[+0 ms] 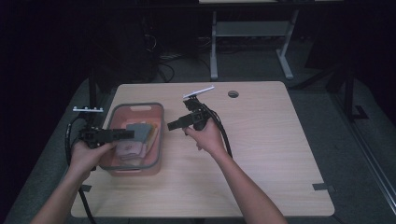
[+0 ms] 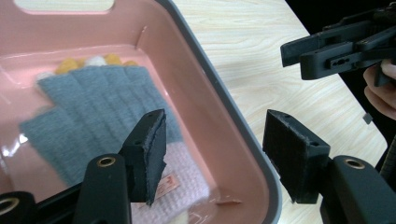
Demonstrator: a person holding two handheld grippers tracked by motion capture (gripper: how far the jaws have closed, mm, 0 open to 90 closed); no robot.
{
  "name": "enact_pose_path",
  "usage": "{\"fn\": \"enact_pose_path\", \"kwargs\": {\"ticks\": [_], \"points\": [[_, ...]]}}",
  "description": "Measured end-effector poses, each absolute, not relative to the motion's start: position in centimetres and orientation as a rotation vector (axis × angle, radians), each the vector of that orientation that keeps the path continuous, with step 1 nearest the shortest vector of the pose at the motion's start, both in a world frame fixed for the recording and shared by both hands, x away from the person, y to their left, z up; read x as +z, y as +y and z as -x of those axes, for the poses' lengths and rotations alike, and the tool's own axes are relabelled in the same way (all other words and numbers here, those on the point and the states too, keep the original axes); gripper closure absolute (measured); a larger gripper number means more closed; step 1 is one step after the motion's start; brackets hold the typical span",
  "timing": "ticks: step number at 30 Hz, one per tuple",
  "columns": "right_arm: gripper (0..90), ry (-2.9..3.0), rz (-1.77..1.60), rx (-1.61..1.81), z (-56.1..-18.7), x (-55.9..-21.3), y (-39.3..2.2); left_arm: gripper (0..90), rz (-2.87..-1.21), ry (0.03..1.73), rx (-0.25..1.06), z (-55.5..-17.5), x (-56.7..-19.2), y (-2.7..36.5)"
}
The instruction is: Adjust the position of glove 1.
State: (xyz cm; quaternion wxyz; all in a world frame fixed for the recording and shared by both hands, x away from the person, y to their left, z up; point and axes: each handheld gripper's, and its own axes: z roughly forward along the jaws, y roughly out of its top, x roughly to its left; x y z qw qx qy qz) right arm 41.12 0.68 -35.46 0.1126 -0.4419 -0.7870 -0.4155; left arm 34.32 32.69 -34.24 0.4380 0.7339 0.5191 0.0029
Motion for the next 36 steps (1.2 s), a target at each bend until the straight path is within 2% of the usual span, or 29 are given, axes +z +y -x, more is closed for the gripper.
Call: {"fn": "enact_pose_path", "kwargs": {"ticks": [16, 36], "points": [[45.5, -2.332, 1.359, -1.214, -40.9, -35.6, -2.3, 33.5, -1.835, 1.256, -0.018, -34.6, -34.0, 30.5], [44.3, -2.321, 1.463, -1.171, -40.1, -36.9, -6.9, 31.7, -1.859, 1.196, -0.037, -34.4, -33.5, 27.7]]}}
